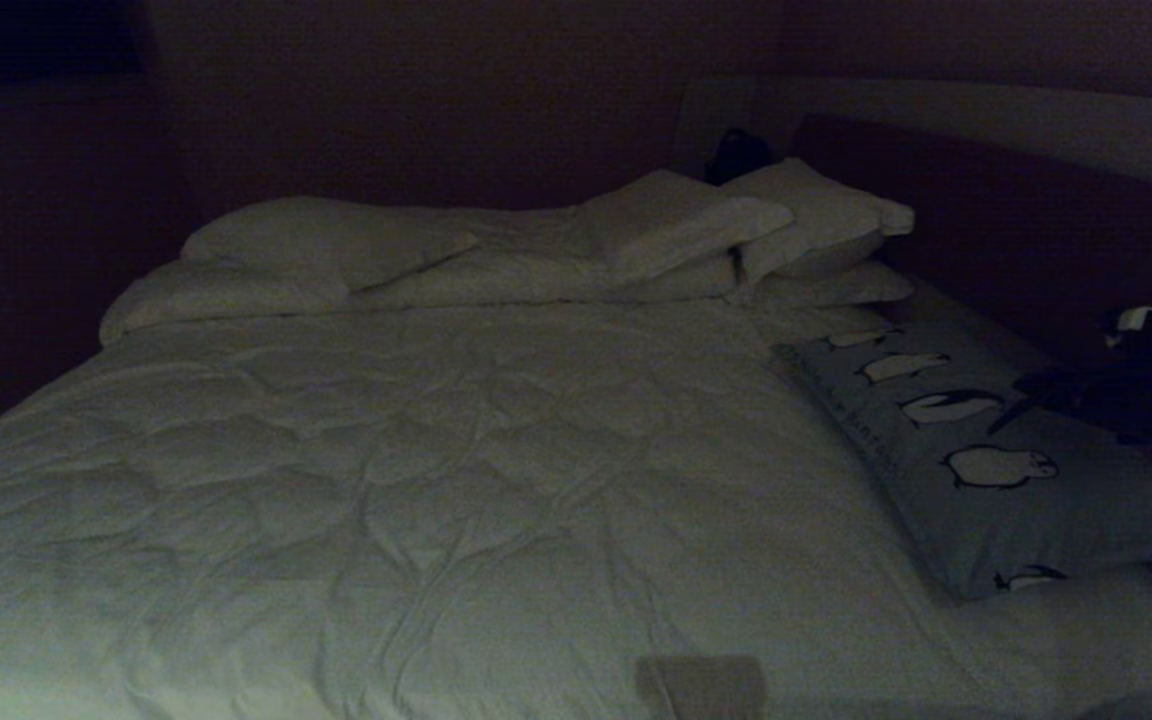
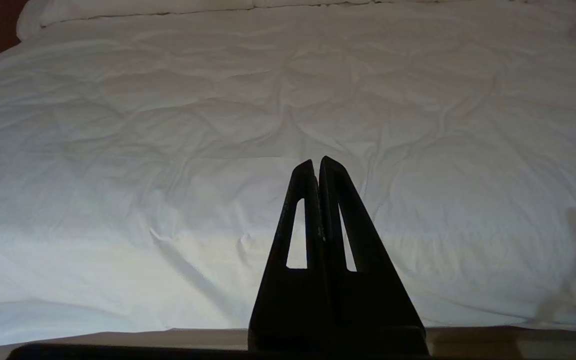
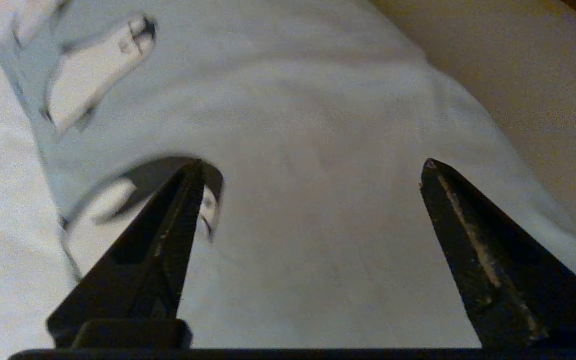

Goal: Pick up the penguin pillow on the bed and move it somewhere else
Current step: Pick up the pillow

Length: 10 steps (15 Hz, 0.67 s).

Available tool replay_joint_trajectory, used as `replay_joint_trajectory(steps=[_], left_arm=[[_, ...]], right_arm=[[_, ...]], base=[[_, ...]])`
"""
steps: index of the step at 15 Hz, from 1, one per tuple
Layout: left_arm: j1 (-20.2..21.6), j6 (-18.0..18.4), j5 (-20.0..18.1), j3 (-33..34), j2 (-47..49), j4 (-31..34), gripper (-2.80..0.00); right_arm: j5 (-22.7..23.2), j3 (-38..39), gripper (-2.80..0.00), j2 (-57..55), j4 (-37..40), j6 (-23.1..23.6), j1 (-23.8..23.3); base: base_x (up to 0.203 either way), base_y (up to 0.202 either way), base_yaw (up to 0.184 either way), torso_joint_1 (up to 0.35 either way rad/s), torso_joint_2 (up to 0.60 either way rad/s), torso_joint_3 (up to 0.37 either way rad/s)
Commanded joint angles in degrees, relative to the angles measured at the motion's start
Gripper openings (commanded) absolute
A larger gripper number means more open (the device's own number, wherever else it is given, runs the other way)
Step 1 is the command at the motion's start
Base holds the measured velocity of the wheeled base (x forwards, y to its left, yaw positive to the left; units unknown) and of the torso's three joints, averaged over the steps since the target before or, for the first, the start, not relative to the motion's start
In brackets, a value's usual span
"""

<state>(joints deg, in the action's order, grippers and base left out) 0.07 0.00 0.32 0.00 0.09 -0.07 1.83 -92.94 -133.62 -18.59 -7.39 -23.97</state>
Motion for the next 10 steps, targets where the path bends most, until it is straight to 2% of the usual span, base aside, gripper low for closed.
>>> replay_joint_trajectory(steps=[1, 6, 10], left_arm=[[0.0, 0.0, 0.0, 0.0, 0.0, 0.0, -2.80], [0.0, 0.0, 0.0, 0.0, 0.0, 0.0, -2.80], [0.0, 0.0, 0.0, 0.0, 0.0, 0.0, -2.80]], right_arm=[[0.8, 2.1, 0.00, 0.3, -4.8, 5.1, 0.6], [5.7, 2.5, 0.00, -0.5, -4.4, 5.4, 0.6], [6.1, 2.0, 0.00, -4.4, -4.2, 5.5, 0.8]], base=[[0.000, 0.000, 0.000, 0.000, 0.00, 0.000], [0.000, 0.000, 0.000, 0.000, 0.00, 0.000], [0.000, 0.000, 0.000, 0.000, 0.00, 0.000]])
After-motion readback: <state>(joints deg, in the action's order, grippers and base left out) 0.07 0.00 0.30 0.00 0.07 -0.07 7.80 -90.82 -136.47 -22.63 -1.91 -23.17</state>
